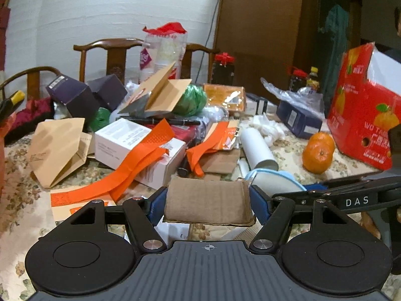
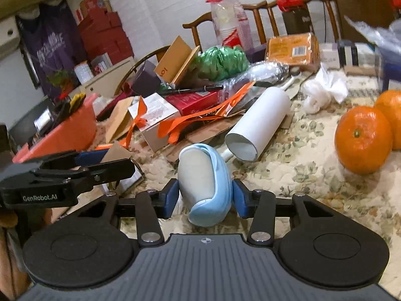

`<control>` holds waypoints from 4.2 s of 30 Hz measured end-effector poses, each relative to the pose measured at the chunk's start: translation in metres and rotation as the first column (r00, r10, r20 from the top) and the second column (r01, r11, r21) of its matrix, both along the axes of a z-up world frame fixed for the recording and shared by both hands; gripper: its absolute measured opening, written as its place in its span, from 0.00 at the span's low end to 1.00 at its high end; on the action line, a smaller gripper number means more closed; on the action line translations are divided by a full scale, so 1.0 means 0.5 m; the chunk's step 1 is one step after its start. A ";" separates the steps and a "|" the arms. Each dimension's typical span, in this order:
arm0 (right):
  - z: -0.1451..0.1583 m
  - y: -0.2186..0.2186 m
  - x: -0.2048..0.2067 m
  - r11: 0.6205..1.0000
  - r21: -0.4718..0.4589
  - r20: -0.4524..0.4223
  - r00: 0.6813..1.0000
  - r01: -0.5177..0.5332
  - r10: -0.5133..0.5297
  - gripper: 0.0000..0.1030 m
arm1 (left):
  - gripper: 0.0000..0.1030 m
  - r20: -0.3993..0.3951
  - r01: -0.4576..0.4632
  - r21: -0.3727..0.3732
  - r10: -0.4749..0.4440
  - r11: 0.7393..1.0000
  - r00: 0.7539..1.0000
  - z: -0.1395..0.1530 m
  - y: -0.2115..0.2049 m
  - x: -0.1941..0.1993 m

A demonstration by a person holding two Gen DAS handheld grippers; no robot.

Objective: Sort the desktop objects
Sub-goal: 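Lift the cardboard with the left gripper while the right gripper carries the roller toward the basin, then open the left gripper over the pink basin while the right gripper releases the roller into it, then close the right gripper on one orange while the left gripper grasps another orange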

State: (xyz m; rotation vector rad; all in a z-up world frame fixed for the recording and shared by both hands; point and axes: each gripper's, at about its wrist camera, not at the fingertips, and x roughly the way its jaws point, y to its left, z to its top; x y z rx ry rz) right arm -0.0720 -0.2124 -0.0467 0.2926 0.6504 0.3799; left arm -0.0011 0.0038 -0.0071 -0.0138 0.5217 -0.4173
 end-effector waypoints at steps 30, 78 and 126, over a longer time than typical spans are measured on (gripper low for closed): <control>0.038 0.003 0.001 0.980 0.194 -0.043 0.998 -0.043 0.052 0.49 | 0.69 0.018 -0.083 -0.157 0.087 0.984 0.996 0.034 0.072 0.008; 0.272 0.796 0.224 0.917 0.084 0.137 0.916 -0.390 0.377 0.66 | 0.88 -0.101 -0.772 0.126 0.782 0.623 0.614 0.189 0.761 0.043; 0.093 -0.261 -0.128 0.903 -0.034 0.291 0.869 0.428 -0.401 0.83 | 0.98 -0.033 0.019 0.051 -0.017 0.999 0.999 0.018 -0.242 0.025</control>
